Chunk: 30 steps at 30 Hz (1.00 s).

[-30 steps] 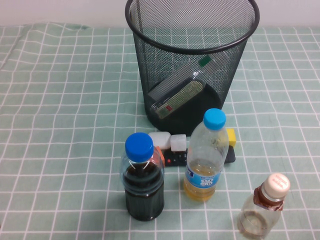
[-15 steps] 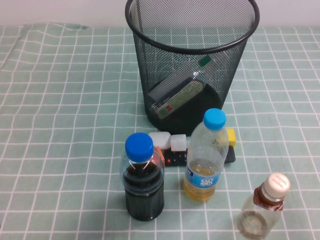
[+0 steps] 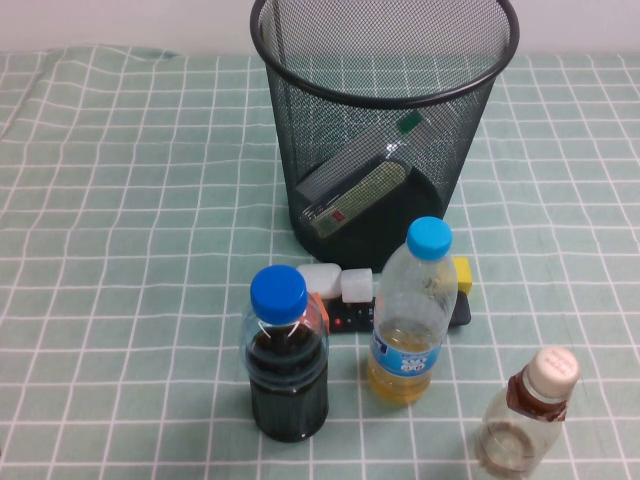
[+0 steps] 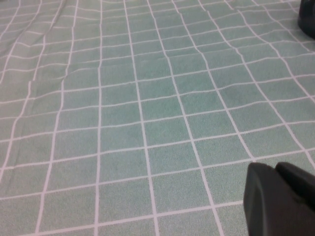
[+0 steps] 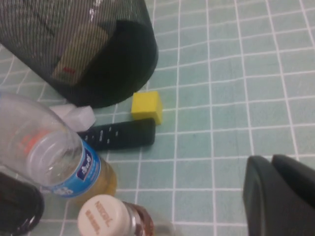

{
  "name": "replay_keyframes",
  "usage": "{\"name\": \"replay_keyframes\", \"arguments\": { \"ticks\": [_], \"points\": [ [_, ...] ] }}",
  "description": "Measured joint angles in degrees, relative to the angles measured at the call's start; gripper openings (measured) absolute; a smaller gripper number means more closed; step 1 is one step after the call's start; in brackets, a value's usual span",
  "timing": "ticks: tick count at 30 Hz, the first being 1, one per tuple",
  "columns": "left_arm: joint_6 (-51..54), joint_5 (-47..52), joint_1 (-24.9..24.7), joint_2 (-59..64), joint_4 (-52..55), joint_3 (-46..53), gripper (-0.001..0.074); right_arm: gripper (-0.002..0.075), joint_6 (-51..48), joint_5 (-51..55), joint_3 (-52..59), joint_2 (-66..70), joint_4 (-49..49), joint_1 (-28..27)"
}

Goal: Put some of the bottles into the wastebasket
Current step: Pick up a bottle from the table with right arm

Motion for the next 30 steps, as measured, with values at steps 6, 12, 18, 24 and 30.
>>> {"name": "replay_keyframes", "arguments": {
  "ticks": [6, 12, 18, 24, 30],
  "points": [
    [0.00, 0.00, 0.00, 0.00, 0.00, 0.00, -0.0001, -0.0008, -10.07, -0.54, -2.76, 8.57, 3.78, 5.40],
    [0.00, 0.00, 0.00, 0.00, 0.00, 0.00, -0.0001, -0.0008, -6.30, -11.88, -2.01, 10.15, -7.34, 19.70],
    [0.00, 0.00, 0.00, 0.00, 0.00, 0.00, -0.0002, 0.0008, -2.69, -32.42, 8.63, 0.27, -15.74, 34.33],
    [0.00, 0.00, 0.00, 0.00, 0.00, 0.00, -0.0001, 0.0254, -0.99, -46.33, 19.85, -5.43, -17.15, 43.54],
    [0.00, 0.00, 0.00, 0.00, 0.00, 0.00, -0.0002, 0.0532, -0.76, -50.35, 25.11, -5.49, -13.62, 46.48]
  ]
}}
